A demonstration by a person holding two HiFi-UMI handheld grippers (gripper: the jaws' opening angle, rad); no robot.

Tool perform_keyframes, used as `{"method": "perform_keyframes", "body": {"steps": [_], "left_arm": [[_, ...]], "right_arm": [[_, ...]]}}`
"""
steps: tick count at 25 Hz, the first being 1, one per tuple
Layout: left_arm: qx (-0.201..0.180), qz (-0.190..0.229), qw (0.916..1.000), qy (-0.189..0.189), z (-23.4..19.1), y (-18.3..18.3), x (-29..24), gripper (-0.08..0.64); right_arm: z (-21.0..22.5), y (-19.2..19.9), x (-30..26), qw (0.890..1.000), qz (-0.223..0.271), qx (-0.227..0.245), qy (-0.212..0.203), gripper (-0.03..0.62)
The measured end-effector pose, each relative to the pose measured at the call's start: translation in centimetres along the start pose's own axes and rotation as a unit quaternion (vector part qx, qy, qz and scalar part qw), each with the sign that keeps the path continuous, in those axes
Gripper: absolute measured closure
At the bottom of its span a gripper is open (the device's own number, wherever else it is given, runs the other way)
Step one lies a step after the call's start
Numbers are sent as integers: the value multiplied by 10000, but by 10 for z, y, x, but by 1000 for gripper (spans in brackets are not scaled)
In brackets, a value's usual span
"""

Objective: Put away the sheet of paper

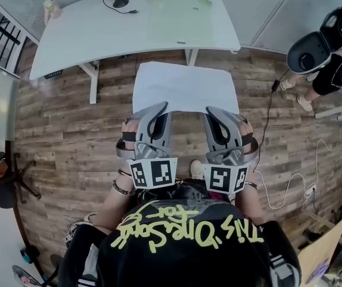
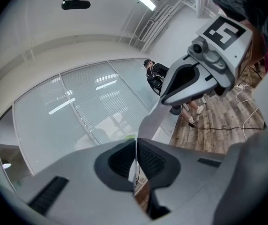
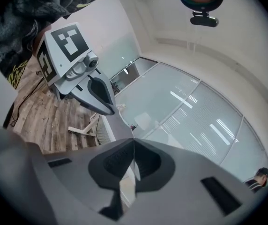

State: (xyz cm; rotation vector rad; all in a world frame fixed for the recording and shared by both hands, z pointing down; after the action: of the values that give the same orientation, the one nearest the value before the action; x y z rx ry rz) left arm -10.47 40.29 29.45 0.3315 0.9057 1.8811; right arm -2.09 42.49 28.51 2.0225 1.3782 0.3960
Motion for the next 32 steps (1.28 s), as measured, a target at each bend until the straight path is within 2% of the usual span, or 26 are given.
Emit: {"method": "perform_keyframes", "body": {"steps": [18, 22, 32], "left_arm": [[106, 307, 9990, 315, -12, 26, 26, 549], [160, 309, 9985, 416, -9, 30, 24, 549], [124, 276, 9988, 375, -18, 30, -10, 549]], "right_arm": [[-31, -28, -2, 9989, -340, 45, 314, 584], [-35, -25, -3, 9987, -427, 42, 273, 584], [-15, -12, -29, 9990, -337, 113, 262, 583]]}}
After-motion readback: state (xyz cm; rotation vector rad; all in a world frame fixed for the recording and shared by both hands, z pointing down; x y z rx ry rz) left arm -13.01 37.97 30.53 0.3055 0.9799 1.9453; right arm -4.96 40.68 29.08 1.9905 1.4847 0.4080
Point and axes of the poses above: the fingertips, and each gripper's own axes: x backward along the fingers, z to its right, y out of its underside, the point moved 1 cm from there along x, backward along the fingers, and after that the axes turned 1 degree about z, right-handed, at the moved point
